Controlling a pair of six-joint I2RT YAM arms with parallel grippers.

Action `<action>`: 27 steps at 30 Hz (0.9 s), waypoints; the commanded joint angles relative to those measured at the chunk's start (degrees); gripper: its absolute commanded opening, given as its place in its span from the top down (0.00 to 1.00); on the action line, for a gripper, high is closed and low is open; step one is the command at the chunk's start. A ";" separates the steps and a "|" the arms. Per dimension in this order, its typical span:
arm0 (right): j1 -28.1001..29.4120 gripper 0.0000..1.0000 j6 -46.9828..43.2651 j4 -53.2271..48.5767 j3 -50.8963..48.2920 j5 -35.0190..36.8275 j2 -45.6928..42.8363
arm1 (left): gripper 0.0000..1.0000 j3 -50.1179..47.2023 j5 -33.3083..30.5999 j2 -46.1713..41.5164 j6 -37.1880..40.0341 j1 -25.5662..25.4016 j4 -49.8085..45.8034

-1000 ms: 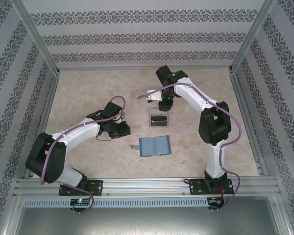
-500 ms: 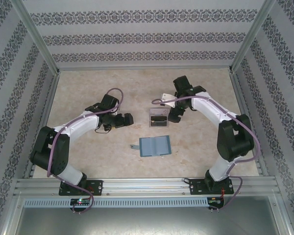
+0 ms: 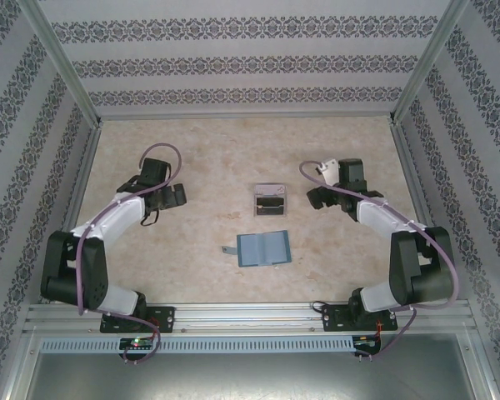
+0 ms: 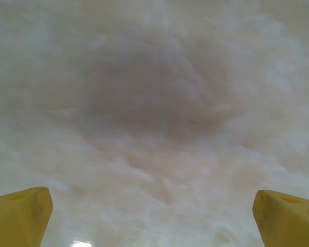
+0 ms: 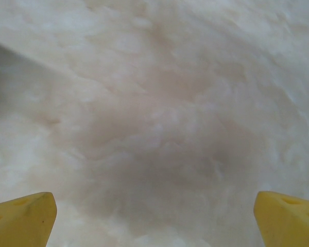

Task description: Take the credit cards out of the card holder

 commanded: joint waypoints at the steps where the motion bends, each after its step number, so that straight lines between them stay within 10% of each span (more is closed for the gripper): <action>1: -0.86 0.02 11.41 16.31 -4.80 4.01 0.01 | 0.00 -4.94 -11.38 -4.76 4.57 2.33 7.23; 5: -1.14 0.02 12.80 24.52 -7.07 5.94 1.27 | 0.00 -11.18 -16.55 -6.29 9.69 4.27 18.88; 18: -5.03 0.02 17.70 44.06 -17.14 3.61 2.00 | 0.00 -29.46 0.37 0.01 17.94 9.46 70.97; 27: -5.15 0.02 17.85 49.12 -18.97 4.30 3.37 | 0.00 -28.90 9.19 10.15 20.61 9.97 79.61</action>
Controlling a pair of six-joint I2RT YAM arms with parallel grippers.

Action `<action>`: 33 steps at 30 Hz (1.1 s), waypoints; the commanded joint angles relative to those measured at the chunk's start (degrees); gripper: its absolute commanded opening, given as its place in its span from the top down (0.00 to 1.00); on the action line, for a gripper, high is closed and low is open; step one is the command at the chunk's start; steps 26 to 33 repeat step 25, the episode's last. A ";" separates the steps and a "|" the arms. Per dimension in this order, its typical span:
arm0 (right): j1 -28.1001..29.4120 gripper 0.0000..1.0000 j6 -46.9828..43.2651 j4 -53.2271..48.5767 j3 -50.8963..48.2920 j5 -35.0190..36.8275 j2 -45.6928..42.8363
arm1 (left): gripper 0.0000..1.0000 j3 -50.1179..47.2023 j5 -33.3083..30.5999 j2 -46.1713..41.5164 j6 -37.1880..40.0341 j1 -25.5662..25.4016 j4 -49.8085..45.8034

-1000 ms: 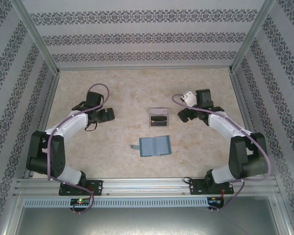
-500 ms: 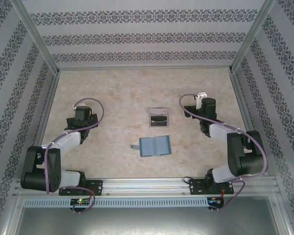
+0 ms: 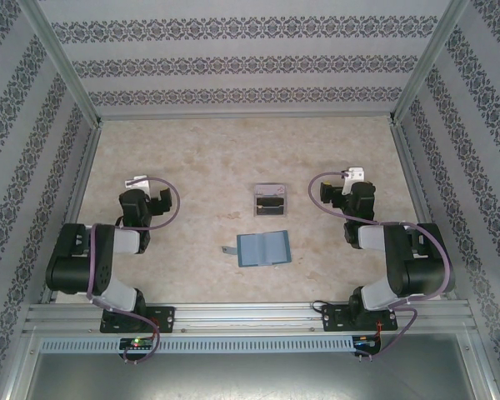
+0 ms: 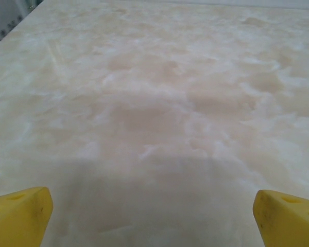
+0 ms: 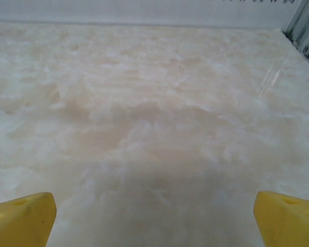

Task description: Take the credit cards out of the card holder

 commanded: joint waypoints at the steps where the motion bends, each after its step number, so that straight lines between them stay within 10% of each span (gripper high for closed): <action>1: -0.08 0.02 1.17 3.83 -0.40 -0.30 0.23 | 0.00 0.05 3.87 1.37 1.59 0.41 6.95; 33: -0.08 0.02 1.15 4.32 -0.68 -0.18 -0.06 | 0.00 1.33 6.84 1.70 5.06 -1.06 5.04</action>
